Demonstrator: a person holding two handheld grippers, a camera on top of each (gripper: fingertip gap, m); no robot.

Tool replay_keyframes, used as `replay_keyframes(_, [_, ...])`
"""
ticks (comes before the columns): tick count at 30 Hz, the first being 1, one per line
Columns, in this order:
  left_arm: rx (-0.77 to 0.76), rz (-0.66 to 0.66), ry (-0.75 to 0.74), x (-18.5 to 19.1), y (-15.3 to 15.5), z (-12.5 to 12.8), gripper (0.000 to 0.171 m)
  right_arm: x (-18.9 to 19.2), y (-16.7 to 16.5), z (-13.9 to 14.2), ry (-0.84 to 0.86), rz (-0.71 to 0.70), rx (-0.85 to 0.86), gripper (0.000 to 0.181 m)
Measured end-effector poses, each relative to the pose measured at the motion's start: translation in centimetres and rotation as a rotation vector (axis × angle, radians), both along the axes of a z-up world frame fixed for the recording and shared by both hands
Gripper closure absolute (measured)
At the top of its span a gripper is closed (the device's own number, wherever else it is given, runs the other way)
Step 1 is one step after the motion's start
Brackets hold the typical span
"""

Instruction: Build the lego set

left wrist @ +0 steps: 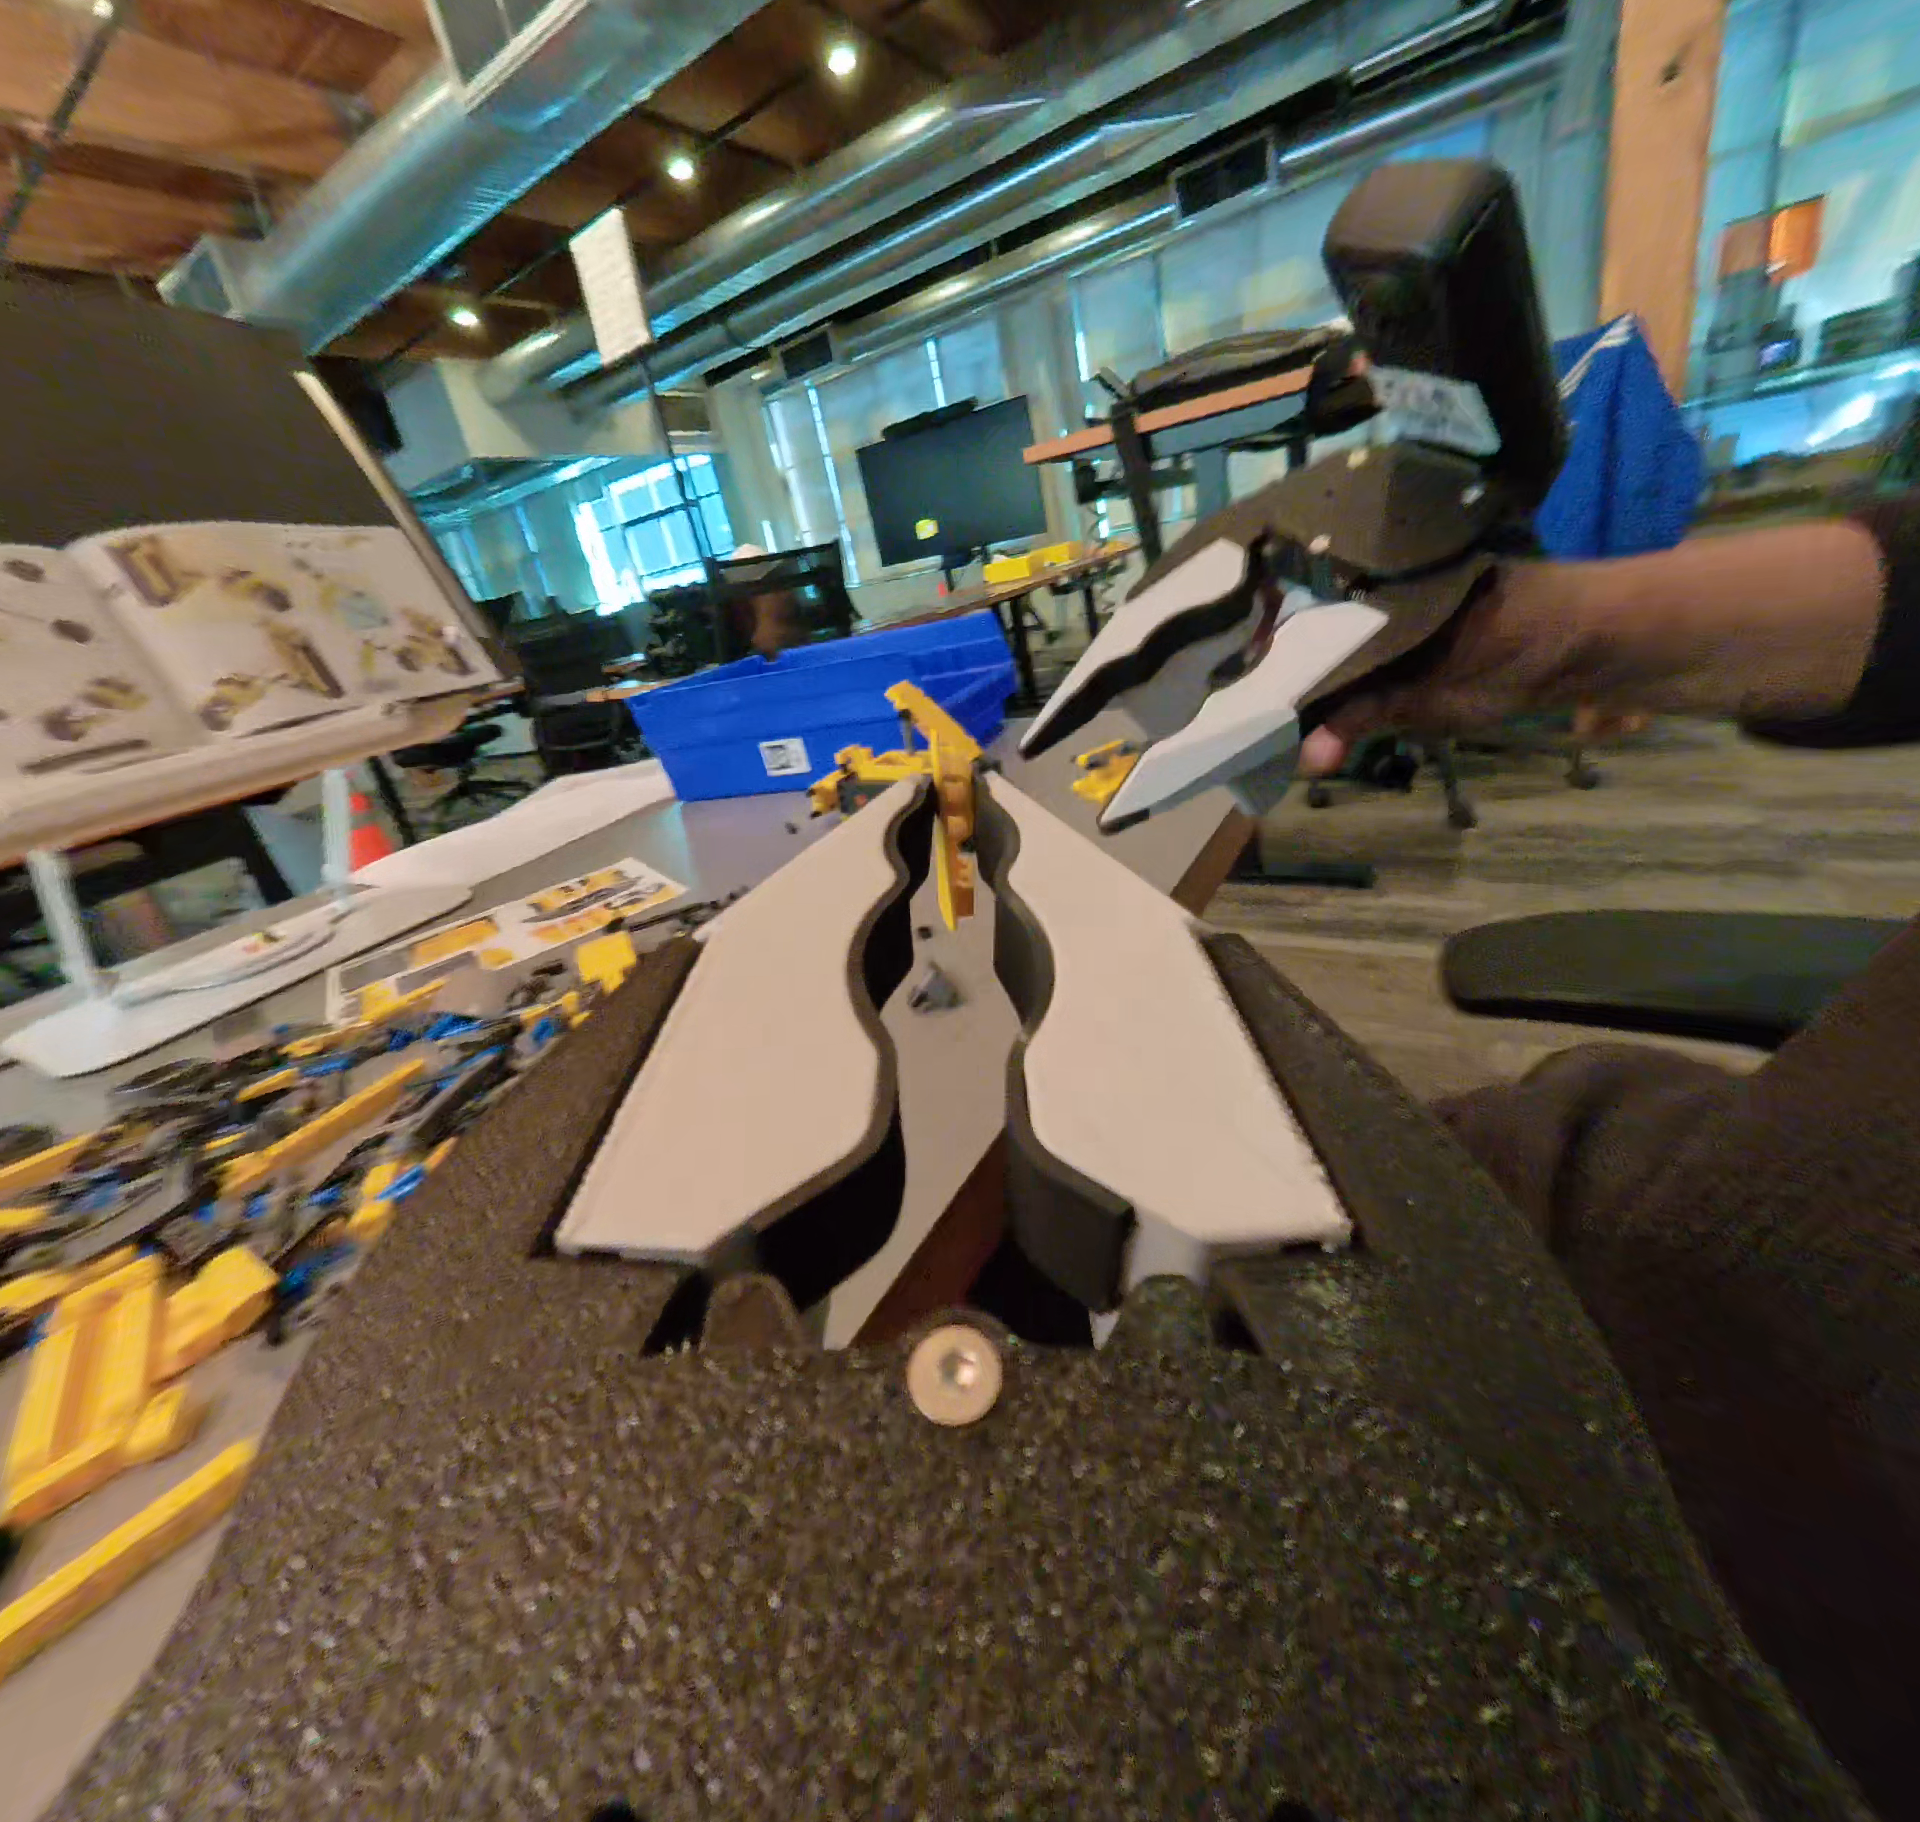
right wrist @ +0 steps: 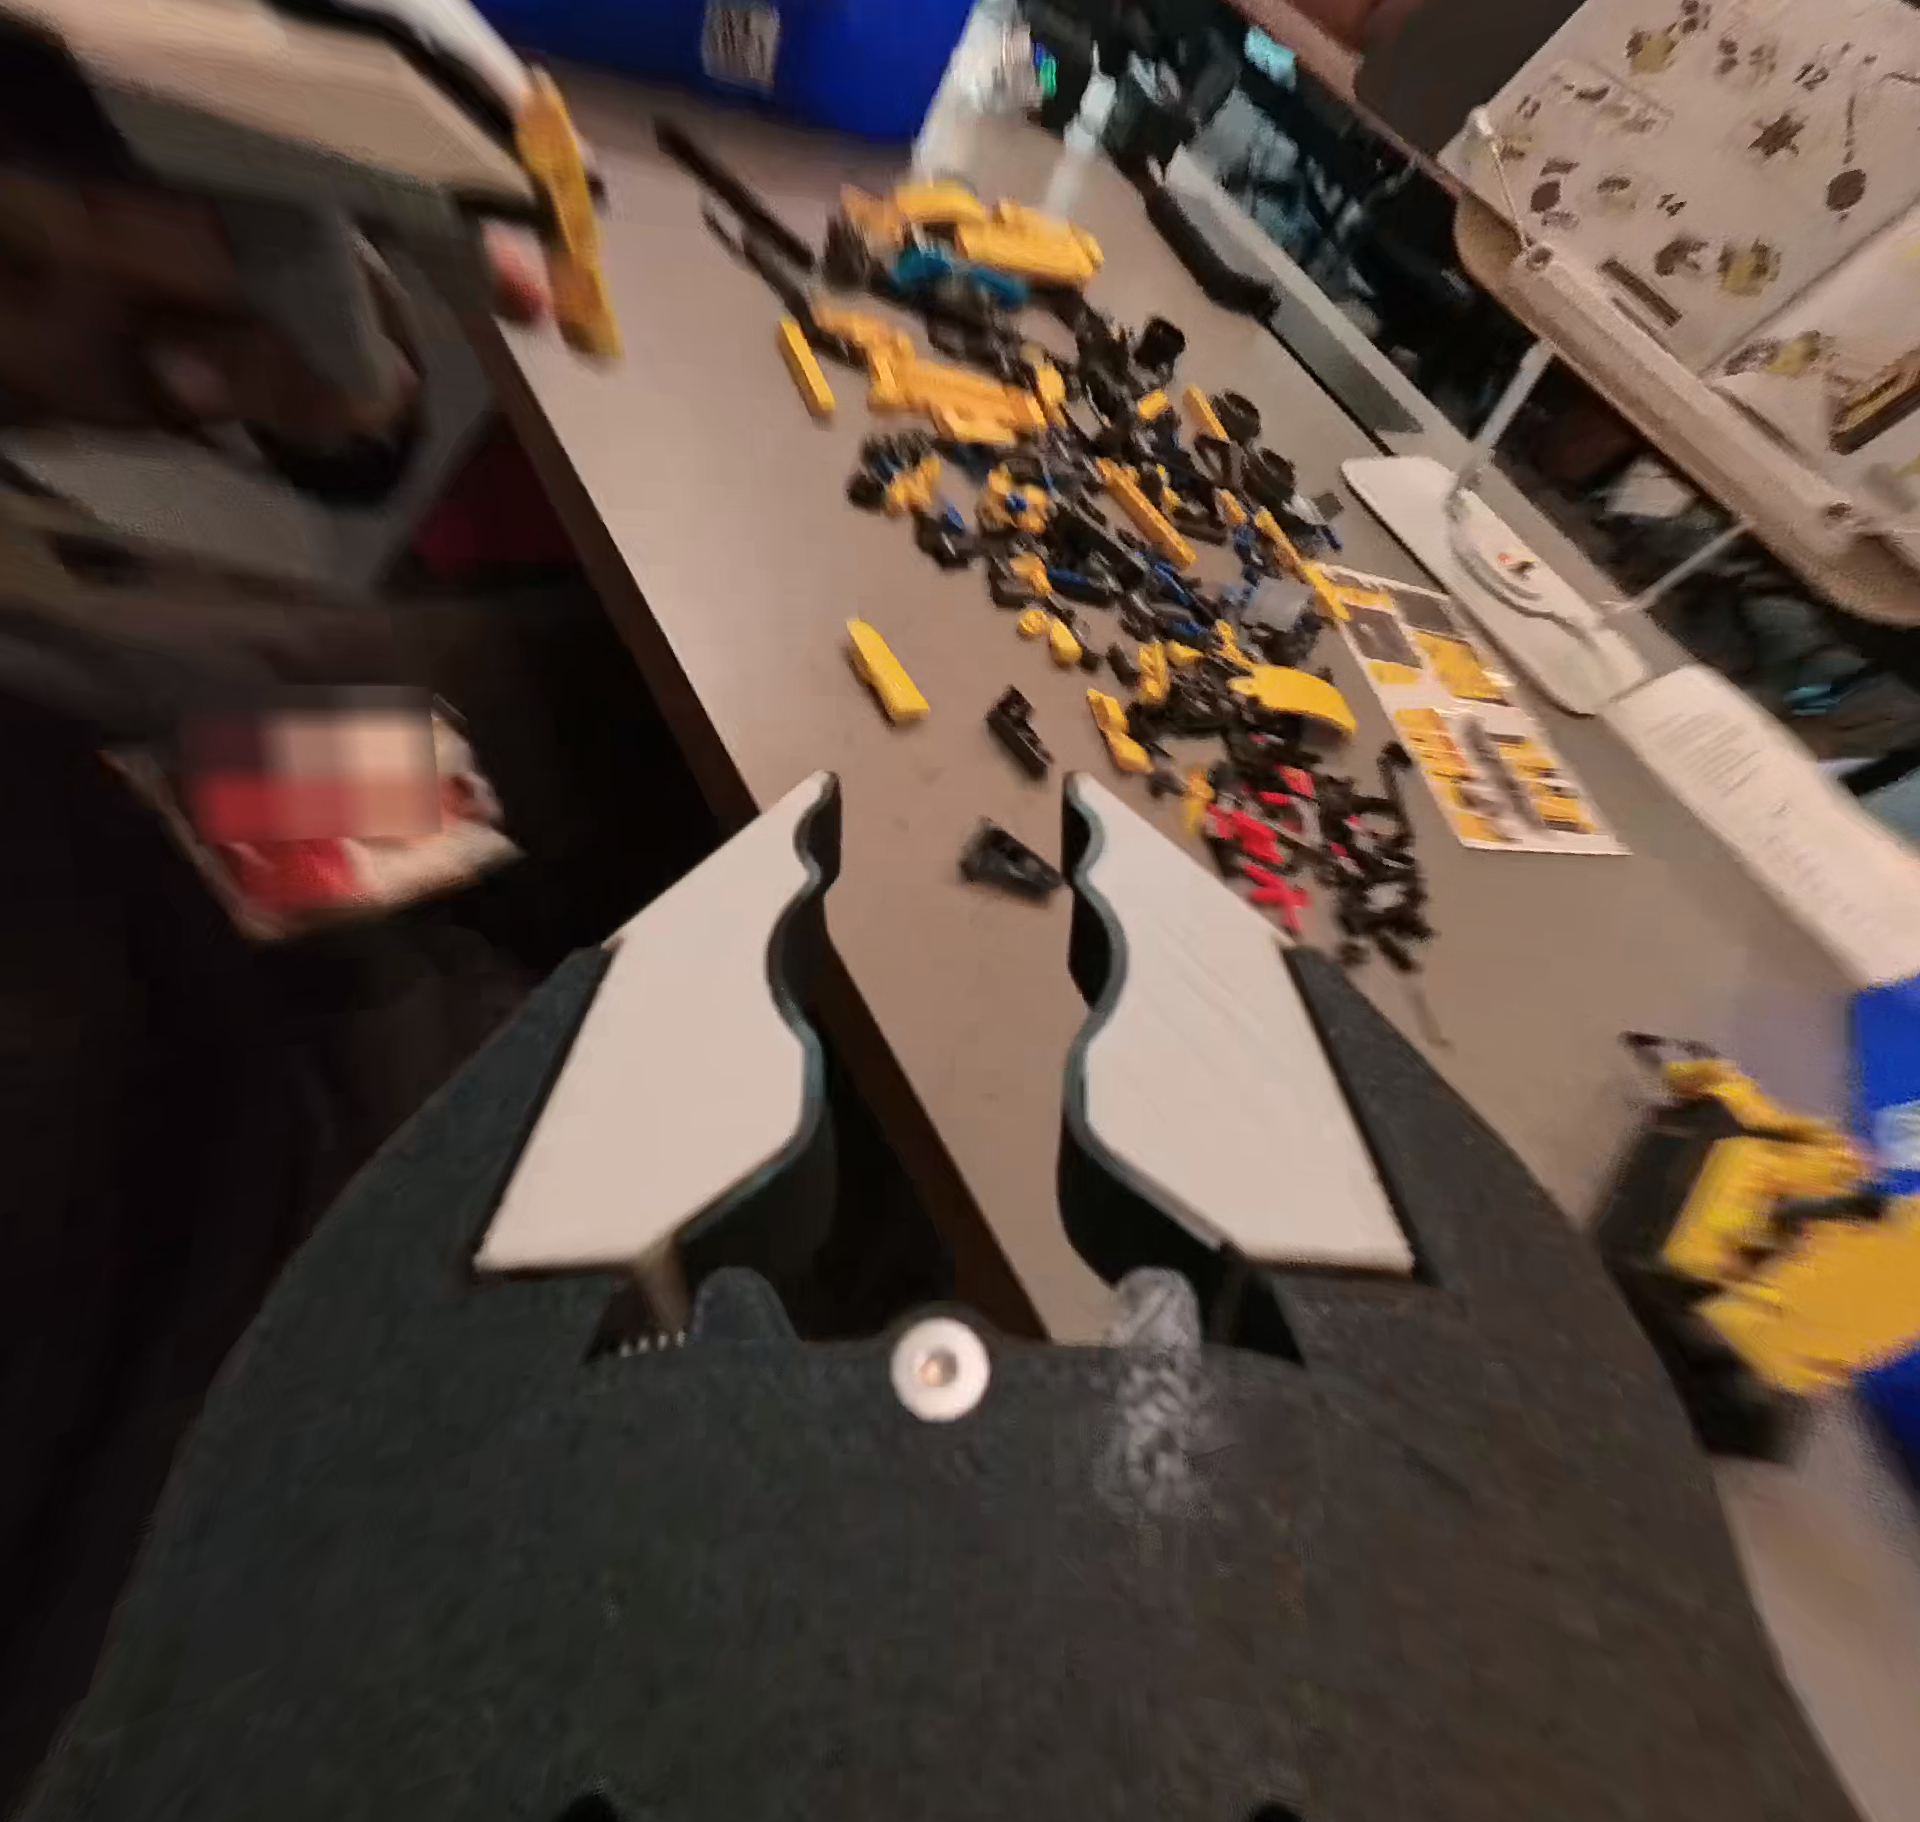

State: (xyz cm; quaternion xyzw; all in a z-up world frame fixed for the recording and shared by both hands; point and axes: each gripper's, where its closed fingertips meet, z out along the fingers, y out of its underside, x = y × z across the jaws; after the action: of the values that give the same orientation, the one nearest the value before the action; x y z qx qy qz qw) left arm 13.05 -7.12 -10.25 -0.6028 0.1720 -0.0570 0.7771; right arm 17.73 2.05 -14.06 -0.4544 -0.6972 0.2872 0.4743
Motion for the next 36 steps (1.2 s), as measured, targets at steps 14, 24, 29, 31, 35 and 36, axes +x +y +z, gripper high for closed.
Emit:
replay_keyframes(14, [-0.145, -0.136, -0.303, 1.5, 2.0, -2.7, 0.165, -3.0, 2.1, 6.4, 0.657, -0.215, -0.089, 0.181])
replay_keyframes(24, [-0.214, -0.242, -0.429, 2.0, 3.9, -4.3, 0.165, -11.9, -1.6, 10.4, 0.565, 0.096, -0.536, 0.1])
replay_keyframes(29, [-0.193, -0.336, -0.495, 1.7, 3.6, -3.8, 0.165, -8.4, 2.8, 17.3, 1.042, -0.057, -0.26, 0.181])
replay_keyframes(31, [-0.193, -0.364, -0.515, 1.7, 3.5, -3.8, 0.165, -7.7, 3.8, 19.1, 1.113, -0.112, -0.202, 0.181])
replay_keyframes(35, [-0.19, -0.394, -0.524, 2.0, 3.3, -3.8, 0.165, -7.9, 4.5, 23.1, 1.076, 0.149, -0.588, 0.181])
replay_keyframes(36, [-0.192, -0.392, -0.515, 2.0, 3.3, -3.9, 0.165, -8.3, 5.7, 23.0, 1.046, 0.094, -0.545, 0.181])
